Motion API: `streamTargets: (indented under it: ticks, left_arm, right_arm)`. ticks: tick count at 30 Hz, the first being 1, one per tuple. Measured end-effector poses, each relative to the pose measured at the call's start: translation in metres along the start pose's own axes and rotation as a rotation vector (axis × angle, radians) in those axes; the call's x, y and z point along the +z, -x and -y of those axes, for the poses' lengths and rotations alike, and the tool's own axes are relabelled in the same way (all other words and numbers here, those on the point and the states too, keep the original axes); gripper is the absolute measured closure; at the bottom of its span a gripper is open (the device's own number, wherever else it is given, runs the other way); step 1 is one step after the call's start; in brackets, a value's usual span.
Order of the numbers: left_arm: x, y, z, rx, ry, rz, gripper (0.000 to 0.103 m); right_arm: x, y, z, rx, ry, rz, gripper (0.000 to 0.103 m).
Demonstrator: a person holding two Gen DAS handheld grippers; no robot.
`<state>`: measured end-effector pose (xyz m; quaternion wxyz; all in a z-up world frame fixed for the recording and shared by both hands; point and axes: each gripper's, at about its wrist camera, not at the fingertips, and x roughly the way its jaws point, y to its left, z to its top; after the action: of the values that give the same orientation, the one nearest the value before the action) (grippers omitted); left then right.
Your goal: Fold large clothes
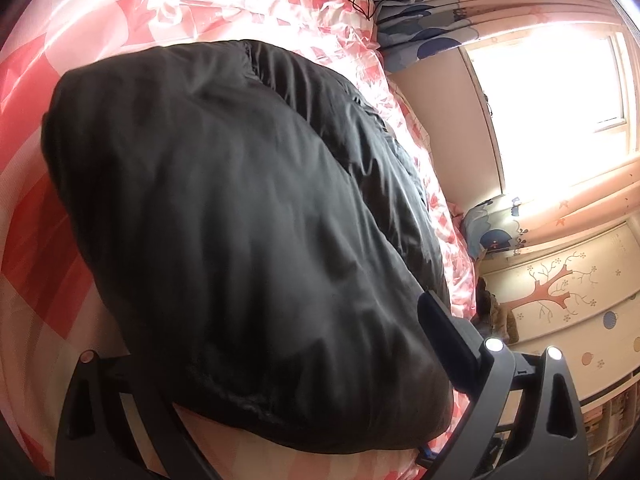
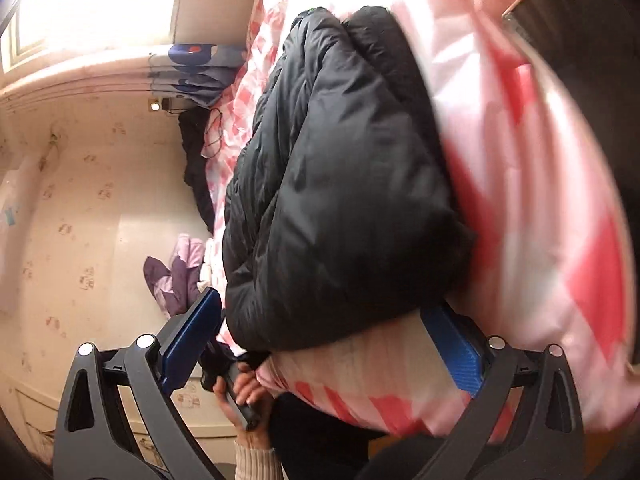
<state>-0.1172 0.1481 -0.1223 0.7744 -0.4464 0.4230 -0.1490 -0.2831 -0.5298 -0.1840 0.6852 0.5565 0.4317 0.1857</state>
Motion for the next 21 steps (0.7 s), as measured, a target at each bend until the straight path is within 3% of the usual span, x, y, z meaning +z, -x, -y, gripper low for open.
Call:
streamTargets:
  ticks: [4, 8, 10, 12, 13, 14, 18, 21]
  left_arm:
    - [0.003, -0.002, -0.005, -0.008, 0.030, -0.001, 0.010]
    - [0.006, -0.007, -0.007, -0.007, 0.051, -0.001, 0.010]
    - [0.007, -0.009, -0.006, 0.013, 0.042, -0.006, 0.017]
    - [0.008, -0.010, -0.006, 0.025, 0.034, -0.008, 0.038]
    - [0.009, -0.011, -0.006, 0.019, 0.033, -0.010, 0.046]
    - [0.010, -0.012, -0.007, 0.010, 0.033, -0.012, 0.057]
    - [0.014, -0.008, -0.001, 0.014, -0.010, 0.003, 0.084]
    - [0.011, 0.019, 0.010, 0.007, -0.043, 0.027, 0.090]
  right_arm:
    - [0.011, -0.016, 0.003, -0.051, -0.013, 0.033, 0.007]
    - [0.018, -0.015, 0.014, 0.014, -0.075, 0.077, 0.007]
    - [0.019, -0.014, 0.015, 0.044, -0.073, 0.076, 0.006]
    - [0.018, -0.013, 0.012, 0.066, -0.043, 0.081, 0.022]
    - [0.017, -0.012, 0.008, 0.054, -0.021, 0.092, 0.058]
    - [0.015, -0.011, 0.006, 0.044, -0.012, 0.098, 0.073]
    - [0.005, -0.003, -0.026, 0.026, 0.101, 0.140, 0.081]
    - [-0.014, 0.010, -0.061, 0.037, 0.199, 0.133, 0.082]
